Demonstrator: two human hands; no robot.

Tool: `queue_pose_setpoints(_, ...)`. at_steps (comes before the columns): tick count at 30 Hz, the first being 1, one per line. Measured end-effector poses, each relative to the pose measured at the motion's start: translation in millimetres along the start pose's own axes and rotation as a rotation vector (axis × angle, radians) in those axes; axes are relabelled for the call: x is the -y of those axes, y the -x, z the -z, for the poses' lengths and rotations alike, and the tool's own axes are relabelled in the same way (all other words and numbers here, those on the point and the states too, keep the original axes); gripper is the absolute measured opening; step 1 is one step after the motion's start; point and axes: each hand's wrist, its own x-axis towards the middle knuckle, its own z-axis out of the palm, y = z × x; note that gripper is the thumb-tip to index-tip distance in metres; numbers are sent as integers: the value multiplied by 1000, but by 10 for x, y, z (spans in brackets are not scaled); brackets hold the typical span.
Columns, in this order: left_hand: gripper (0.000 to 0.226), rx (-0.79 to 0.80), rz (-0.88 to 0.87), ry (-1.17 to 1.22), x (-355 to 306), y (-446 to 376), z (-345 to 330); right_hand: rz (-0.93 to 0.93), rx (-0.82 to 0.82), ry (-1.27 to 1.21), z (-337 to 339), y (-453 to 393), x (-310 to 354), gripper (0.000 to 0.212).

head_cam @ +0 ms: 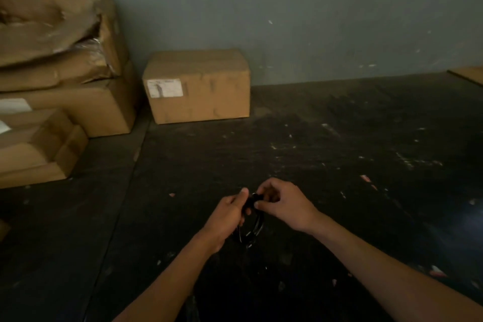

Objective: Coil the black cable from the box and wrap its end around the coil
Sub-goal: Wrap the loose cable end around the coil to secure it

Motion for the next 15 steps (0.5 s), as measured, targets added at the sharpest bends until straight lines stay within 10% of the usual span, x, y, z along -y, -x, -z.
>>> queue_pose_setpoints(15,41,-118,-170,28,-146,144,226,175,3,18,-79,-166,364,14)
